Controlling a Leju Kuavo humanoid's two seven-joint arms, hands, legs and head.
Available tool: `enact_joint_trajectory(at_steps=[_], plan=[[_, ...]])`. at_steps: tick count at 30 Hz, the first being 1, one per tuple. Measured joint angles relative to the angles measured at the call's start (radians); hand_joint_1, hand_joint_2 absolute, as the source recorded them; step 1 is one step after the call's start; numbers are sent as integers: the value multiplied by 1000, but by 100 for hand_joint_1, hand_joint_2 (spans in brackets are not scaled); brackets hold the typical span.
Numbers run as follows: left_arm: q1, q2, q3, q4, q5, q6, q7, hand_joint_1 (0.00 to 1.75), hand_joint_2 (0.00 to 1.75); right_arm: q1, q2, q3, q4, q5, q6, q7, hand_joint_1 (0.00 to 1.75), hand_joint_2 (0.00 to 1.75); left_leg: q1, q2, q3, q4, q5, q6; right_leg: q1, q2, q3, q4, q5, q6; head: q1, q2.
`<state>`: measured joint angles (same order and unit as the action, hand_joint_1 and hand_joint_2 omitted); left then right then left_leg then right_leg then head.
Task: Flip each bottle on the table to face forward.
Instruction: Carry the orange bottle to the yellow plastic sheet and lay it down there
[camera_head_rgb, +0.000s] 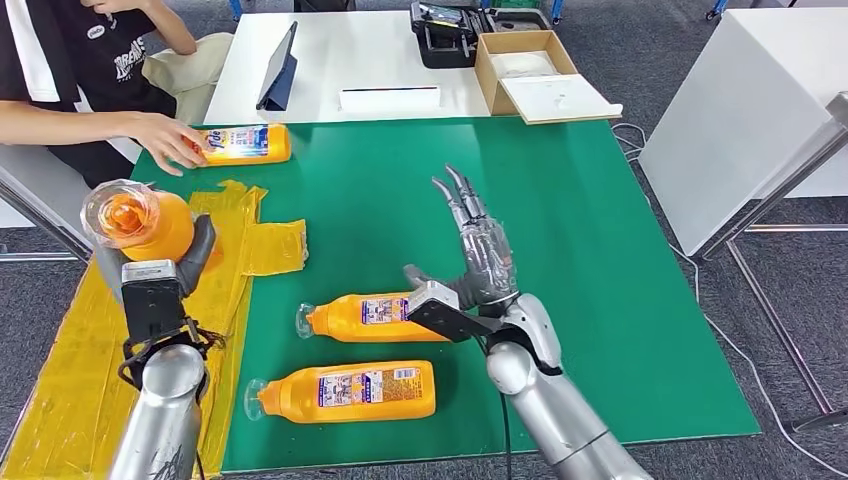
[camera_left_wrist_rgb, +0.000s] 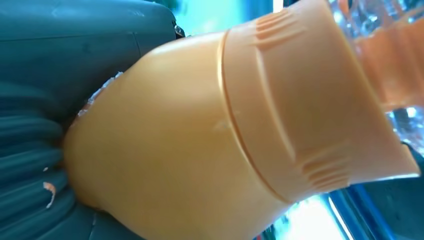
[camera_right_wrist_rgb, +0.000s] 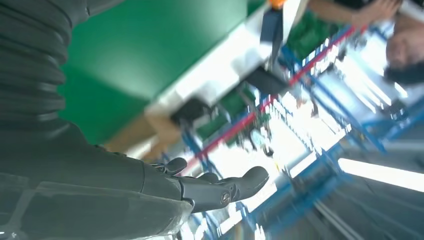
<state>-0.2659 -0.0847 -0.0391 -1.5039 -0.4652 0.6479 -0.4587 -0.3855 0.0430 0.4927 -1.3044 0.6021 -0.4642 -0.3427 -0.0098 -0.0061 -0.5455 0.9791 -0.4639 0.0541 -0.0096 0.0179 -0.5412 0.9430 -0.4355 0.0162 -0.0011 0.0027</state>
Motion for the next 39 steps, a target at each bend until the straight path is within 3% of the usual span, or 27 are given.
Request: enact_joint_trajectory(at_steps=[9, 15, 18, 21, 26, 30, 33, 39], plan=[[25, -22, 154, -19, -348, 50, -93, 175, 175, 101, -96, -66, -195, 19, -51, 11, 0, 175, -1, 1, 0, 0, 0, 0, 0, 0, 0, 0, 0, 0, 0, 0], [1, -77, 314, -19, -777, 51, -130, 175, 175, 115, -134, -107, -247, 19, -70, 12, 0, 175, -1, 1, 0, 0, 0, 0, 0, 1, 0, 0, 0, 0, 0, 0], [-4, -80, 356, -16, -939, 51, -74, 175, 175, 117, -154, -116, -251, 17, -71, 13, 0, 175, -1, 1, 1, 0, 0, 0, 0, 1, -1, 0, 0, 0, 0, 0], [-6, -54, 328, 1, -1062, 51, 85, 175, 175, 115, -169, -120, -251, 13, -71, 15, 0, 175, 0, 1, 1, 0, 0, 0, 0, 1, -1, 0, 0, 0, 0, 0], [-7, -15, 275, 29, -1096, 51, 185, 175, 175, 114, -185, -121, -251, 11, -71, 17, 0, 175, 0, 1, 1, 0, 0, 0, 0, 1, -1, 0, 0, 0, 0, 0], [-25, 71, 143, 118, -1094, 51, 402, 175, 175, 114, -193, -119, -251, 14, -68, 24, 0, 175, 0, 1, 1, 0, 0, 0, 0, 1, -1, 0, 0, 0, 0, 0], [-42, 128, 39, 198, -1098, 51, 518, 175, 175, 115, -194, -118, -251, 25, -63, 28, 0, 175, 1, 1, 1, 0, 0, 0, 0, 1, -1, 1, 0, 0, 0, 0], [-58, 163, -58, 347, -1104, 51, 573, 175, 175, 118, -190, -106, -251, 58, -49, 52, 0, 175, 0, 1, 0, 0, 0, 0, 0, 1, -1, 2, 0, 0, 0, 0]])
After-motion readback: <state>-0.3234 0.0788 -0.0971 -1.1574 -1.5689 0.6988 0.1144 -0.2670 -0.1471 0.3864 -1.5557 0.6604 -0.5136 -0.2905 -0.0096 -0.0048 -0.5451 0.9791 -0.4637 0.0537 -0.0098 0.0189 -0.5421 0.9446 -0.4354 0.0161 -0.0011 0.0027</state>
